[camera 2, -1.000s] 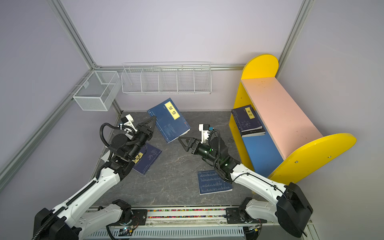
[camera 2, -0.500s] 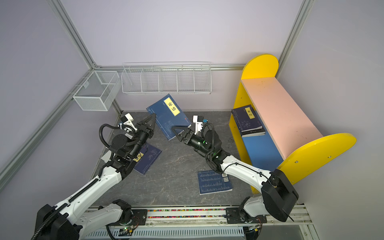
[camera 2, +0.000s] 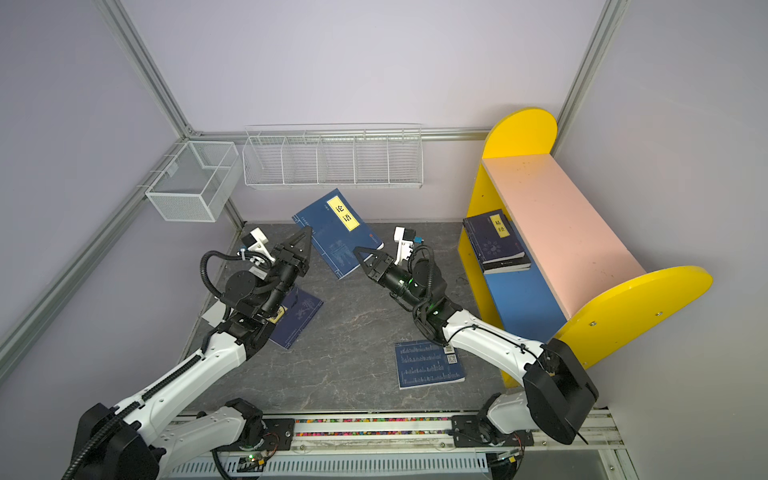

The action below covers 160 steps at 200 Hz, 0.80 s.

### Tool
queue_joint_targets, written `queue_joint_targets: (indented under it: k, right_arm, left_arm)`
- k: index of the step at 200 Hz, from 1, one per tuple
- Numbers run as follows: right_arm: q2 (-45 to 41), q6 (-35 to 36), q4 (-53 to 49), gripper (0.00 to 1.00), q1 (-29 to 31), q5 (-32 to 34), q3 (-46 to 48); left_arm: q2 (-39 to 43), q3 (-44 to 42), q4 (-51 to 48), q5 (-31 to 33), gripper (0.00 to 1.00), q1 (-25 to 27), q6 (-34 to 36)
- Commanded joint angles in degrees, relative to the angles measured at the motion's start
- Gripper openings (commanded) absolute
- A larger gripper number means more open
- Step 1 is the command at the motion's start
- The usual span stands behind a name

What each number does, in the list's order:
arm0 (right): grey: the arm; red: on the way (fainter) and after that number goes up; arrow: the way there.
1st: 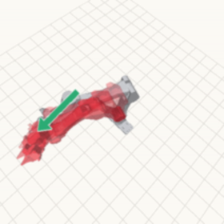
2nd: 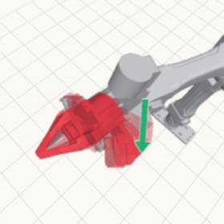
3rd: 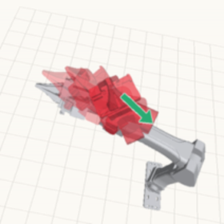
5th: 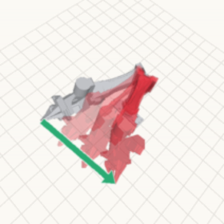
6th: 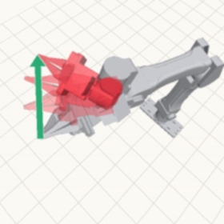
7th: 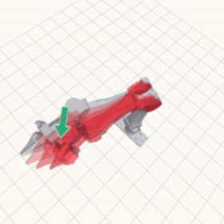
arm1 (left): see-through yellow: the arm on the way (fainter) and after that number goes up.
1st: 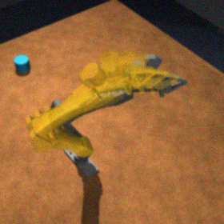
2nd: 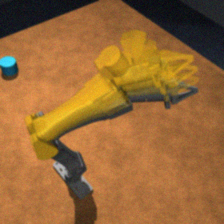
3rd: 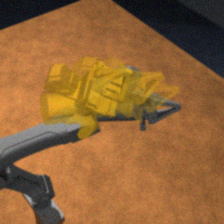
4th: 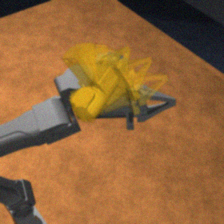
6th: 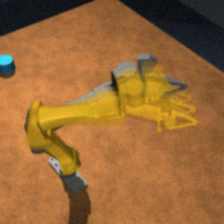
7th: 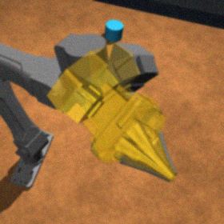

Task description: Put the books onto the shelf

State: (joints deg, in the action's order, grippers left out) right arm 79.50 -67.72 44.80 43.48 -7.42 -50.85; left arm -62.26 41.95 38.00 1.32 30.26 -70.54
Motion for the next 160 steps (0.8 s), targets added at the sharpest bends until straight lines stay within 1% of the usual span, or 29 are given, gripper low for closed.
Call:
queue_joint_targets:
  k: [1, 22, 25, 33, 59, 67, 74, 90, 91, 96, 107, 116, 139, 144, 160]
  right_arm:
    - [-0.1, -2.1, 2.4, 0.16, -1.3, 2.5, 0.1]
    - [-0.5, -1.9, 0.8, 0.13, -1.9, 2.5, 0.1]
    - [-0.7, -1.8, 0.4, 0.12, -2.1, 2.5, 1.6]
    - [-1.6, -1.6, -0.9, 0.09, -3.0, 2.5, 2.1]
    - [-5.9, -0.6, -6.1, 0.08, -7.8, 1.3, 4.6]
    - [-7.5, 0.1, -8.7, 0.08, -9.9, 0.3, 5.0]
    - [-9.0, 1.2, -11.3, 0.08, -11.6, -0.7, 5.2]
    - [-12.8, 2.8, -17.5, 0.06, -15.6, -1.9, 6.5]
    - [-13.0, 3.0, -17.9, 0.06, -15.9, -2.1, 6.6]
    - [-14.0, 3.3, -19.6, 0.06, -17.6, -3.3, 6.9]
    - [-16.5, 3.8, -22.5, 0.06, -20.8, -4.5, 8.4]
    - [-18.4, 4.3, -25.1, 0.06, -24.2, -6.6, 9.2]
    - [-22.3, 6.0, -29.5, 0.06, -31.3, -9.1, 11.1]
    - [-22.7, 6.8, -31.3, 0.06, -33.8, -9.9, 10.7]
    - [-23.5, 8.6, -33.6, 0.06, -37.5, -10.5, 10.1]
  left_arm:
    - [-0.1, -0.2, 4.4, -0.9, 0.0, 0.9, -1.5]
    - [-0.7, 0.0, 3.9, -1.2, 0.0, 1.0, -1.5]
    - [-0.8, 0.1, 3.7, -1.3, 0.01, 1.0, -1.4]
    - [-0.7, 0.4, 2.0, -1.3, 0.11, 1.0, -1.1]
    - [-0.3, 2.5, -6.5, -0.9, 0.56, 0.8, 1.8]
    - [-0.1, 3.3, -9.8, -1.4, 0.64, 0.5, 3.2]
    - [0.1, 4.5, -13.3, -2.0, 0.68, 0.2, 4.8]
    - [0.3, 7.2, -22.4, -3.3, 0.75, -0.2, 8.0]
    - [0.3, 7.4, -23.0, -3.5, 0.76, -0.2, 8.9]
    - [0.3, 7.9, -25.1, -4.0, 0.77, -0.3, 10.8]
    - [0.3, 8.2, -28.1, -5.3, 0.78, -0.8, 12.6]
    - [0.4, 7.8, -29.2, -6.2, 0.78, -1.1, 13.3]
    - [0.8, 6.0, -30.0, -7.1, 0.79, -1.3, 14.0]
    - [0.8, 5.7, -30.1, -7.2, 0.79, -1.3, 14.0]
    - [0.6, 5.1, -29.8, -7.7, 0.79, -1.3, 14.0]
